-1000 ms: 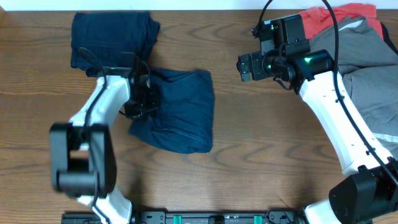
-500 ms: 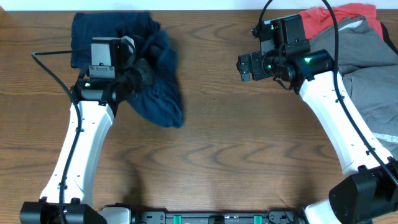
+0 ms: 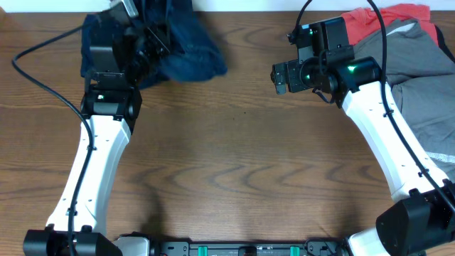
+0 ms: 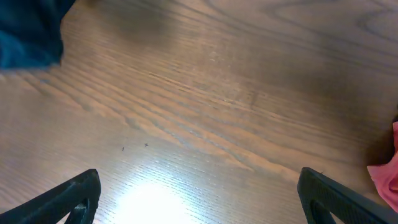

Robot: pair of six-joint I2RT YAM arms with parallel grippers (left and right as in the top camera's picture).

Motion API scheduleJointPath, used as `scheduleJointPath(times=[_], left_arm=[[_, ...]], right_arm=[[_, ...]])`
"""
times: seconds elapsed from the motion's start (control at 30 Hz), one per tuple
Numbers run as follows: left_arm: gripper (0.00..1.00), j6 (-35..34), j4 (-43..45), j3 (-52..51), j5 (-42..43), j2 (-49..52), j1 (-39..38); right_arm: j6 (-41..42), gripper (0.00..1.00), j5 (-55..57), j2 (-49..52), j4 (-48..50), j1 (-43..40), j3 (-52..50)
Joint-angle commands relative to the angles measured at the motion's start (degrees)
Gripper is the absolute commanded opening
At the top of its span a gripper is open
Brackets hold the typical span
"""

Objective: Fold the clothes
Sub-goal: 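Lift the shorts with the left gripper and lay them onto the navy garment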

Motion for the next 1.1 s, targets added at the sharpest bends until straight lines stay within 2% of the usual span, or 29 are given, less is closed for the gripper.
scheduleJointPath(times=[0.0,0.23,0.57,0.93,1.07], left_arm=[[0.06,-1.2,2.5,1.0,-10.2,-0.8,0.1],[0.06,-1.2,14.1,1.0,-22.7,3.7,0.1],[0.06,-1.4,40.3,1.8,-24.3,19.5,4.7],[0.06,-1.8,41.9,15.8,-24.0,36.8,8.0],[0.06,-0.8,37.7,16.0,-22.3,38.1,7.8]], right_arm=[[0.7,0.99,0.1,0.1,0.1,-0.1,-0.2],[0.8,0.99,0.1,0.1,0.0,-0.1,-0.2],[0.7,0.99,1.7,0.2,-1.5,-0.1,-0.3],[0.8,0.99,3.3,0.5,0.2,-0.1,-0.5],[1.9,0.99,3.3,0.5,1.1,-0.1,-0.5]])
